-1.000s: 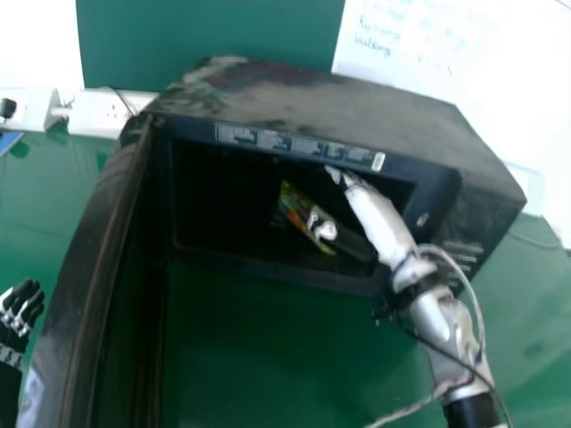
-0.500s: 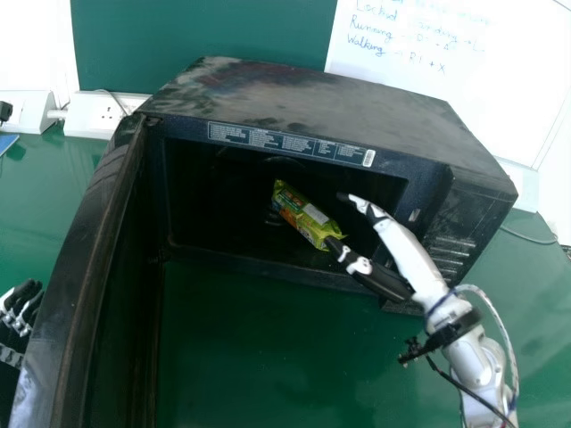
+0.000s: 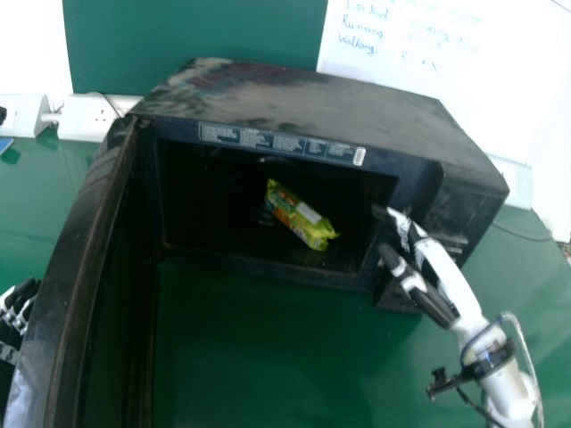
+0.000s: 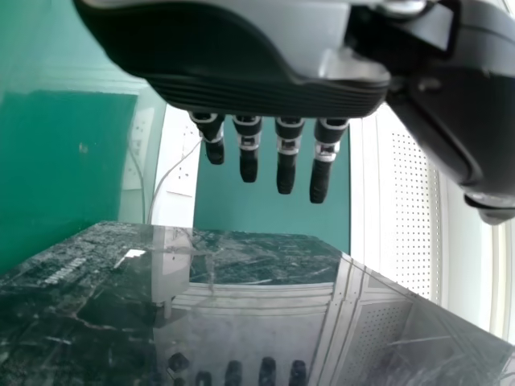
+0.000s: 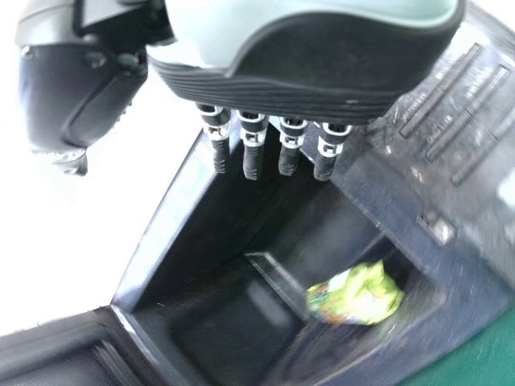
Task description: Put biscuit inside oven
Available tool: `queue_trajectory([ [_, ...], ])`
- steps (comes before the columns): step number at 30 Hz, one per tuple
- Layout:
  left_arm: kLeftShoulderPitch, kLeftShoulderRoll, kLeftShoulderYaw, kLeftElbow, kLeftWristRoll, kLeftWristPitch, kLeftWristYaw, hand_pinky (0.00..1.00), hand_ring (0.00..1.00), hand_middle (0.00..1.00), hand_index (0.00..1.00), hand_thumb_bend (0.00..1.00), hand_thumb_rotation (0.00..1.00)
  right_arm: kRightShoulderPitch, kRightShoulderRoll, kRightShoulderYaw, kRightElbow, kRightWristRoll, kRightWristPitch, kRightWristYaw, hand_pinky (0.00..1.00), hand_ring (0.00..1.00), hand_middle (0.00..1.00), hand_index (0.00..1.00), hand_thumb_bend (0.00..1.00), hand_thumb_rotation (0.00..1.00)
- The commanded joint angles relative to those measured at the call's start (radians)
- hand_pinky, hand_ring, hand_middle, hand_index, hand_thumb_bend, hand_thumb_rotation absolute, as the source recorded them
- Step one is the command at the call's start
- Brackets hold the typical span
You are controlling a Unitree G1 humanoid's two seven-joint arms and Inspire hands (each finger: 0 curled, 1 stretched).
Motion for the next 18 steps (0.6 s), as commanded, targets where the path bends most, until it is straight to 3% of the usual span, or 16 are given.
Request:
queue_trajectory([
  [1,0.002,0.005,0.004,0.006,-0.001,-0.002,0.003,0.96,0.96,0.96,0.95,0.88,1.00,0.033,-0.004,-0.034,-0.032,0.082,0.063,0.034,1.00,1.00,1.00,1.00,0.80,1.00],
  [4,0.000,0.007,0.007,0.002,0.001,0.004,0.009,0.99,0.96,0.96,0.94,0.93,1.00,0.061,0.001,-0.067,-0.068,0.156,0.164,0.040,1.00,1.00,1.00,1.00,0.80,1.00],
  [10,0.004,0.020,0.013,-0.003,-0.008,0.016,0.010,0.98,0.95,0.95,0.92,0.95,1.00,0.084,0.008,-0.106,-0.089,0.268,0.277,0.073,1.00,1.00,1.00,1.00,0.80,1.00],
  [18,-0.001,0.023,0.015,-0.003,-0.015,0.014,0.011,0.97,0.93,0.94,0.92,0.99,1.00,0.078,-0.038,-0.214,-0.123,0.485,0.555,0.085,1.00,1.00,1.00,1.00,0.80,1.00],
])
